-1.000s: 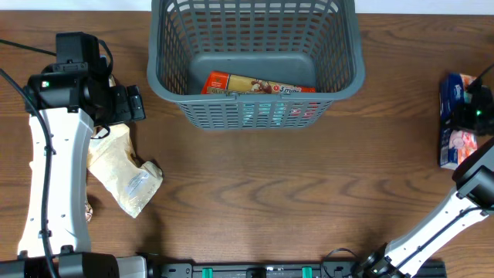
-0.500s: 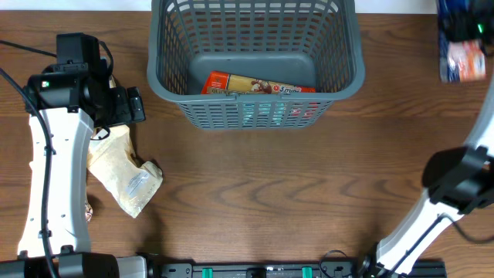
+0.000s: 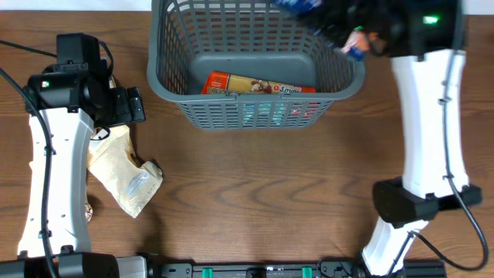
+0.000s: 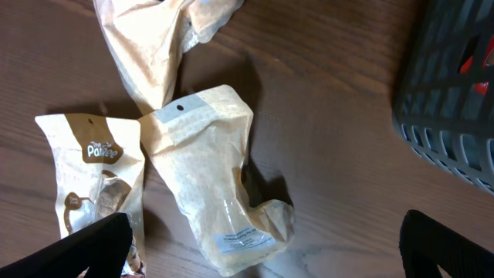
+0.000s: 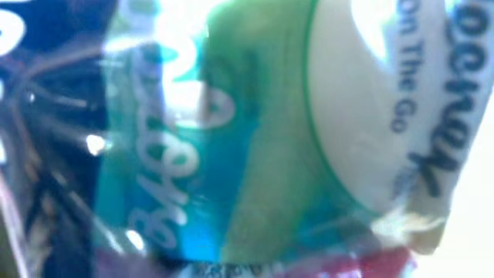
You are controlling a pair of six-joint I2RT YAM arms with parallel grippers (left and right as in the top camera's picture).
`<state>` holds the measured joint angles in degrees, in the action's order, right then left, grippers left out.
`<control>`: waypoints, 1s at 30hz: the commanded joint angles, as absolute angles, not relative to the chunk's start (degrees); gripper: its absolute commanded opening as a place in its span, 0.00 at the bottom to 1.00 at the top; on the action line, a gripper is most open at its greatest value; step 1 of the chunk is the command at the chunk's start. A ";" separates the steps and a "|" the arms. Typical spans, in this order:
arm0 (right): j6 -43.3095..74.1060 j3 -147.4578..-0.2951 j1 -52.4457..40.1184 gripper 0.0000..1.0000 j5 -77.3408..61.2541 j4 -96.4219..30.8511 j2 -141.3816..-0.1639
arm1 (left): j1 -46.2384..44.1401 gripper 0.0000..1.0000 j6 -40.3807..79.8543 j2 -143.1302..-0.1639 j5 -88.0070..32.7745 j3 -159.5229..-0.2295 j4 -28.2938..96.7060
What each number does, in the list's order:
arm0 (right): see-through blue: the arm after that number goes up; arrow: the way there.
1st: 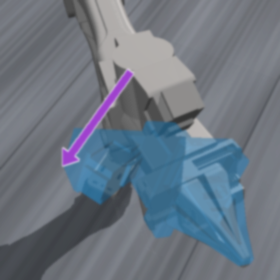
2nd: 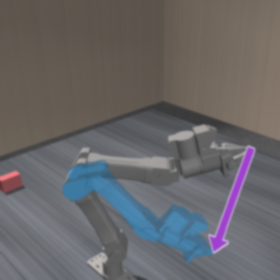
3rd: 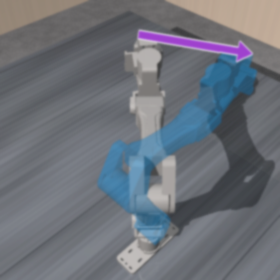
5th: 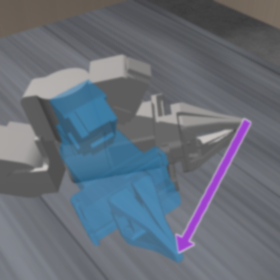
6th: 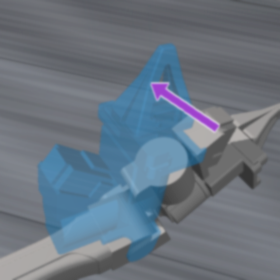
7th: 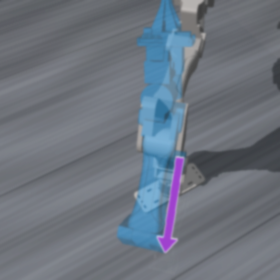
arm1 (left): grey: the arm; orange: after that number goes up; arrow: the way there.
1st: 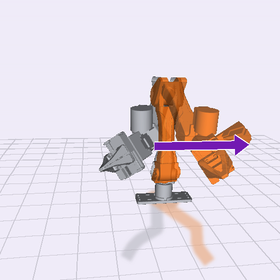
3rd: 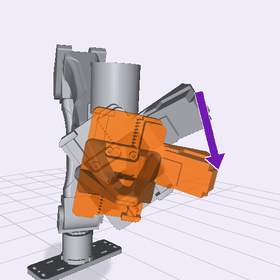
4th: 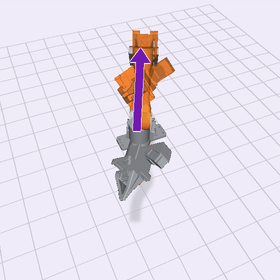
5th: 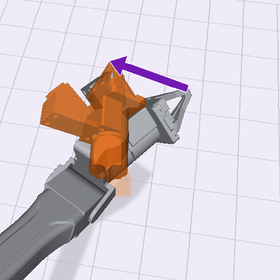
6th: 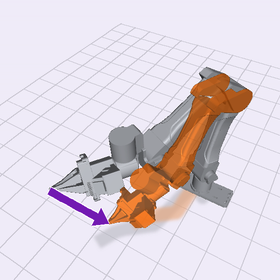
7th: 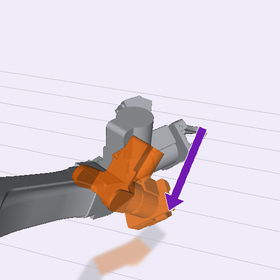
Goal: Pack container
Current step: 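Lift the tissue box and place it into the basket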
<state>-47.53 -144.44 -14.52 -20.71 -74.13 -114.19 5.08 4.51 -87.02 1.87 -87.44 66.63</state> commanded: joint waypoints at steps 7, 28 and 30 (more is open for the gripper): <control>-54.50 -144.42 -19.94 0.04 -22.11 -81.97 -126.58 | 5.06 0.99 5.04 -87.22 2.13 -87.44 66.81; -42.17 -146.65 -19.35 0.95 -23.59 -72.66 -133.60 | 5.06 0.99 5.02 -87.22 2.13 -87.44 68.20; -40.58 -148.88 -18.48 0.94 -23.59 -69.84 -130.87 | 5.06 0.99 5.02 -87.22 2.13 -87.44 68.42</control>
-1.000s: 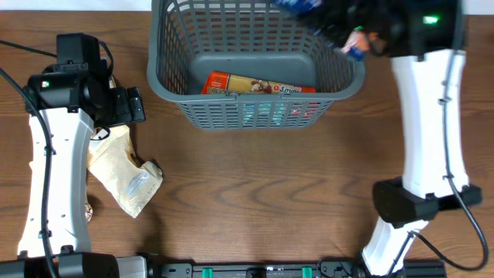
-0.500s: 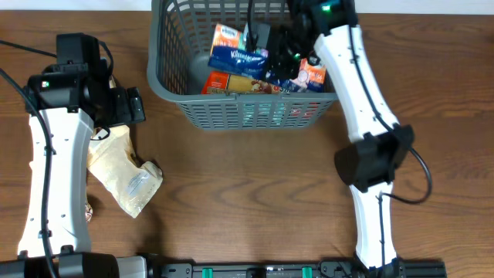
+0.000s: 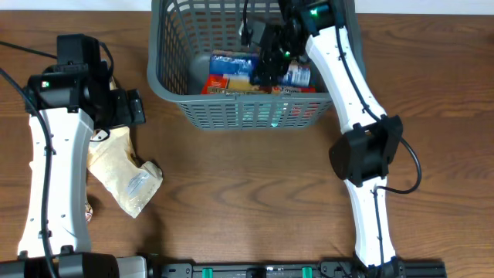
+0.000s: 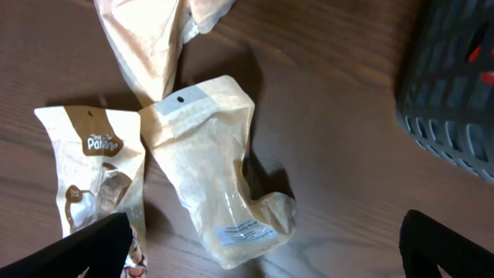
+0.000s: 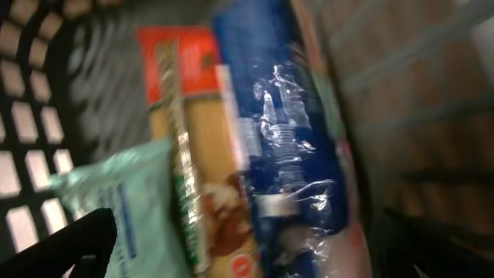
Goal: Pack container
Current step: 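Lift the tissue box and place it into the basket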
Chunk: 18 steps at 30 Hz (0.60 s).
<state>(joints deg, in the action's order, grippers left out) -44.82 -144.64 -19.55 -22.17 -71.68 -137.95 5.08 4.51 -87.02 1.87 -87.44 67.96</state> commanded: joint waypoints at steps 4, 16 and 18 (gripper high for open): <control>-34.70 -153.38 -15.70 0.96 -23.49 -62.48 -124.07 | 5.08 0.99 4.99 -87.22 2.20 -87.44 68.77; -29.78 -154.41 -0.40 0.99 -15.33 -61.10 -111.66 | 16.73 0.99 8.71 -85.01 5.17 -87.44 72.05; -29.30 -153.99 1.98 0.99 -15.27 -62.15 -111.83 | 19.16 0.99 10.92 -83.59 5.19 -87.44 71.94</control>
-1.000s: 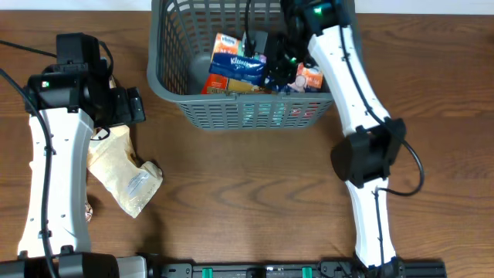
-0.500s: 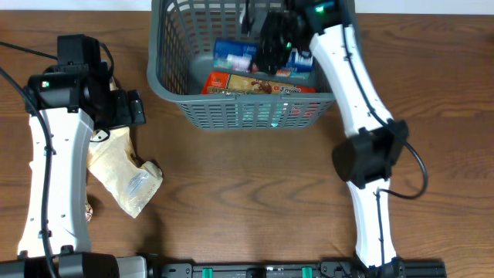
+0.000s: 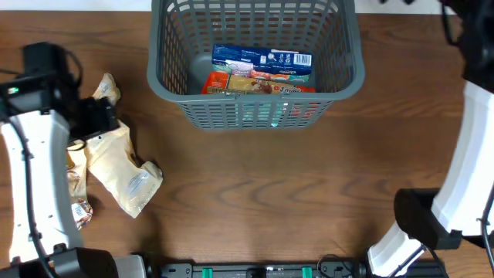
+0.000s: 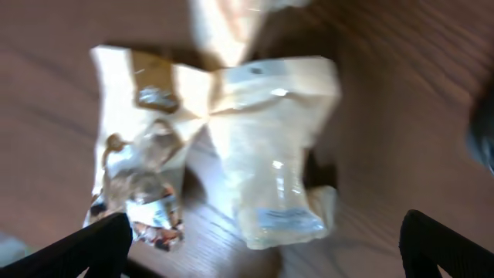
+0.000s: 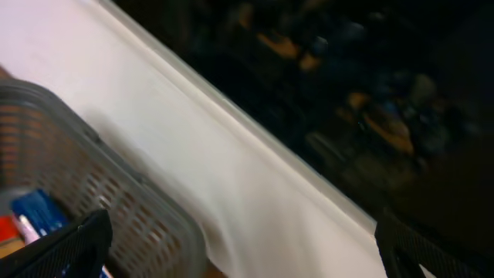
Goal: Pack container
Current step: 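Lift the tissue box and place it into the basket, then reach the left gripper down to the beige snack pouches and grasp one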
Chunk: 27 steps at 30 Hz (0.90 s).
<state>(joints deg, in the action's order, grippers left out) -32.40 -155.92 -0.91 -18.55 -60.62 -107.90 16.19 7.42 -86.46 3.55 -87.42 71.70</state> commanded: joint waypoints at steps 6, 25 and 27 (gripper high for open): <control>-29.17 -153.14 5.65 0.99 -15.51 -63.83 -113.32 | 22.74 0.99 16.23 -77.54 5.17 -87.44 71.29; -30.94 -153.10 5.65 0.99 -16.95 -62.39 -117.99 | 12.75 0.99 34.00 -75.50 5.23 -67.05 62.17; -30.96 -153.10 5.65 0.99 -16.97 -62.35 -117.99 | 10.96 0.99 36.88 -75.50 5.69 -64.27 59.88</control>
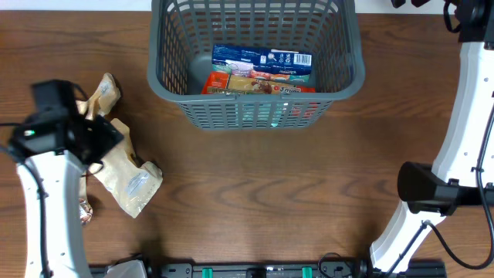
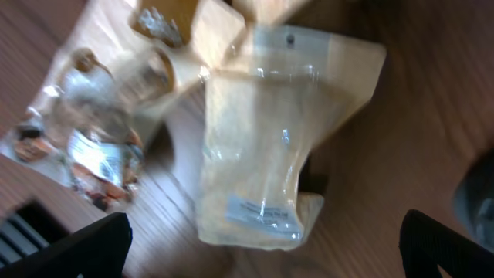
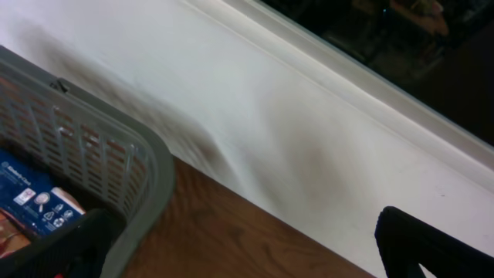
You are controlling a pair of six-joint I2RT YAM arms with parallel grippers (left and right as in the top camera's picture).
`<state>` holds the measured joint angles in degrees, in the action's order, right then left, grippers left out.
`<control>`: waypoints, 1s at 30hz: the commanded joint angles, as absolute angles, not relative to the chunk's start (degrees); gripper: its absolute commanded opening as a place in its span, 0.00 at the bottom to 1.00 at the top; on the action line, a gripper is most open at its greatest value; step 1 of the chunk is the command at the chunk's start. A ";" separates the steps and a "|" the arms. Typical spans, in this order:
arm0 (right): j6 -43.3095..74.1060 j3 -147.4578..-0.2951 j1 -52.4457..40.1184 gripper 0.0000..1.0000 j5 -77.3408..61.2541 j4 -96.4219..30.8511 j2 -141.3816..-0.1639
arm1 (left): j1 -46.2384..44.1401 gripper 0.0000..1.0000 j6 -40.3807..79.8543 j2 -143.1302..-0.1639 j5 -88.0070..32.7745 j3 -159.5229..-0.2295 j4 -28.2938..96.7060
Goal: Pack container
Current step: 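Reach the left gripper down to the beige snack pouches and grasp one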
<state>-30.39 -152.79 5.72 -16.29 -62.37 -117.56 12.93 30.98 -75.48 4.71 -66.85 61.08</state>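
Note:
The grey mesh basket (image 1: 255,99) stands at the back middle and holds a blue packet (image 1: 262,58) on top of an orange box (image 1: 258,83). On the table at the left lie a tan clear-window pouch (image 2: 270,154) (image 1: 126,176), a crumpled tan bag (image 1: 104,89) and a printed snack pouch (image 2: 96,116). Above these pouches my left gripper (image 2: 262,262) (image 1: 108,139) hangs open and holds nothing. My right gripper (image 3: 247,259) is open and empty beyond the basket's right rear corner (image 3: 116,170), near the white wall.
A white wall (image 3: 309,131) borders the table's back edge. Bare brown tabletop (image 1: 293,193) stretches in front of the basket and to its right. The right arm's base (image 1: 421,197) stands at the front right.
My left arm has moved toward the table's front and now hangs more directly over the tan pouch, with its view turned. The right gripper stays open at the back right, only slightly shifted.
My right gripper first held the blue packet by the basket's right rim. Then it was inside the basket with the packet on the orange box. After that it was away at the back right, the packet left behind. My left gripper stayed open over the pouches throughout.

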 commanded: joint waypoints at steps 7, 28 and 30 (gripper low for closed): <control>-30.94 -153.10 5.69 0.99 -16.97 -63.02 -118.02 | 6.35 0.99 47.92 -75.55 9.41 -55.13 51.70; -30.92 -153.10 5.63 0.99 -16.97 -65.17 -118.02 | 4.69 0.99 39.48 -80.47 9.04 -43.62 38.89; -30.92 -153.10 5.63 0.99 -16.95 -65.21 -118.02 | 4.82 0.99 39.42 -81.89 9.04 -43.62 38.65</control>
